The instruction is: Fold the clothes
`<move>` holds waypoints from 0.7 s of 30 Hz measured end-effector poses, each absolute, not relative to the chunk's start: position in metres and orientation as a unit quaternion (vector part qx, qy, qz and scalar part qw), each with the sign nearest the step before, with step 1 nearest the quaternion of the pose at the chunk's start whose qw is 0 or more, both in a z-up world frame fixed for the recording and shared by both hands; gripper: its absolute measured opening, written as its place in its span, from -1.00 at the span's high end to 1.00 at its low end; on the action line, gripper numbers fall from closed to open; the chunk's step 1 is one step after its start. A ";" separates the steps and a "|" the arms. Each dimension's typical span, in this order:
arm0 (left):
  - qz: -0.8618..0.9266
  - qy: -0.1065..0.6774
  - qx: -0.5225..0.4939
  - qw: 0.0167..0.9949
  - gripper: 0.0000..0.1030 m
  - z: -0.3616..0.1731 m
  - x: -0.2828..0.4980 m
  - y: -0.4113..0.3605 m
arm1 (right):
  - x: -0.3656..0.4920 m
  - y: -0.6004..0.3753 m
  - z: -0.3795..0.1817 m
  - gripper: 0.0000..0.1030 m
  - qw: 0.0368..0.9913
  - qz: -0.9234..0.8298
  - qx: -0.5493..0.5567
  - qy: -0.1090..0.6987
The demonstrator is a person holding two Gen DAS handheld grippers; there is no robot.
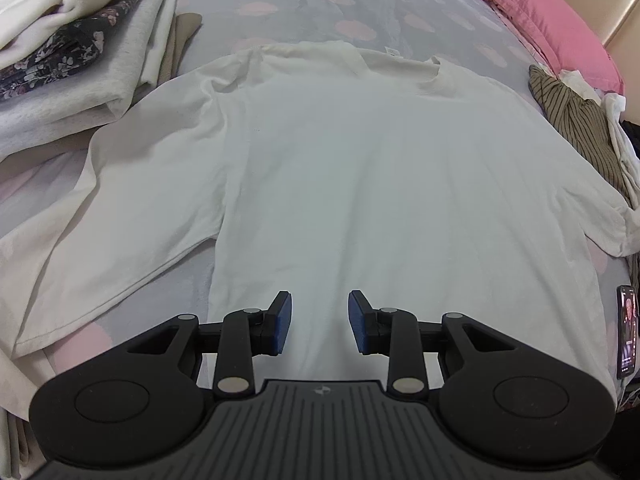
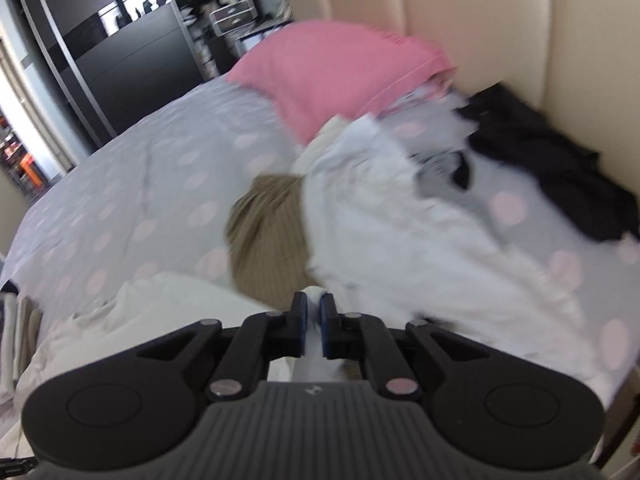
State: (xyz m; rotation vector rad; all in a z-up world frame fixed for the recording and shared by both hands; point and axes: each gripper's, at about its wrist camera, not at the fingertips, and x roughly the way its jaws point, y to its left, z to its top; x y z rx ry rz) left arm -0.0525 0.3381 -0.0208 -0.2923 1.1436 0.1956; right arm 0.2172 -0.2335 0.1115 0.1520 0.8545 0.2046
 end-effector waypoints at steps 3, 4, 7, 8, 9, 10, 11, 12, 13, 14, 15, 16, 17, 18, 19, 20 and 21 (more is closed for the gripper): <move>0.105 0.547 -0.139 0.819 0.44 -0.027 -0.055 0.342 | 0.218 -0.270 0.118 0.86 0.908 0.059 0.061 0.410; 0.109 0.550 -0.139 0.816 0.44 -0.029 -0.056 0.344 | 0.217 -0.282 0.117 0.86 0.908 0.045 0.055 0.412; 0.121 0.555 -0.139 0.811 0.44 -0.033 -0.058 0.349 | 0.218 -0.316 0.099 0.86 0.904 0.007 0.049 0.425; 0.125 0.556 -0.140 0.810 0.44 -0.035 -0.058 0.351 | 0.220 -0.328 0.090 0.87 0.901 -0.003 0.054 0.430; 0.128 0.556 -0.140 0.809 0.44 -0.036 -0.057 0.352 | 0.223 -0.338 0.080 0.87 0.898 -0.011 0.061 0.435; 0.131 0.557 -0.139 0.808 0.44 -0.037 -0.057 0.352 | 0.228 -0.346 0.067 0.87 0.894 -0.019 0.066 0.442; 0.133 0.558 -0.137 0.807 0.44 -0.038 -0.057 0.353 | 0.232 -0.351 0.054 0.87 0.890 -0.028 0.072 0.449; 0.136 0.559 -0.135 0.807 0.44 -0.039 -0.056 0.353 | 0.237 -0.356 0.041 0.87 0.886 -0.035 0.079 0.456; 0.136 0.560 -0.132 0.807 0.44 -0.040 -0.056 0.352 | 0.241 -0.358 0.029 0.87 0.883 -0.040 0.084 0.460; 0.136 0.560 -0.128 0.807 0.44 -0.040 -0.056 0.351 | 0.245 -0.361 0.019 0.87 0.882 -0.043 0.086 0.460; 0.137 0.561 -0.123 0.807 0.44 -0.041 -0.056 0.349 | 0.248 -0.362 0.010 0.87 0.882 -0.043 0.088 0.461; 0.137 0.562 -0.118 0.807 0.44 -0.042 -0.055 0.348 | 0.251 -0.363 0.001 0.86 0.881 -0.041 0.091 0.462; 0.137 0.564 -0.115 0.806 0.44 -0.043 -0.055 0.346 | 0.253 -0.365 -0.005 0.86 0.881 -0.040 0.092 0.462; 0.137 0.566 -0.112 0.806 0.44 -0.044 -0.055 0.345 | 0.254 -0.366 -0.009 0.85 0.882 -0.039 0.096 0.460; 0.136 0.567 -0.109 0.805 0.44 -0.045 -0.054 0.344 | 0.254 -0.368 -0.010 0.84 0.883 -0.041 0.099 0.457; 0.136 0.569 -0.107 0.804 0.44 -0.046 -0.054 0.343 | 0.252 -0.369 -0.009 0.75 0.883 -0.043 0.101 0.456; 0.135 0.570 -0.105 0.804 0.43 -0.047 -0.053 0.343 | 0.251 -0.371 -0.009 0.62 0.884 -0.046 0.103 0.454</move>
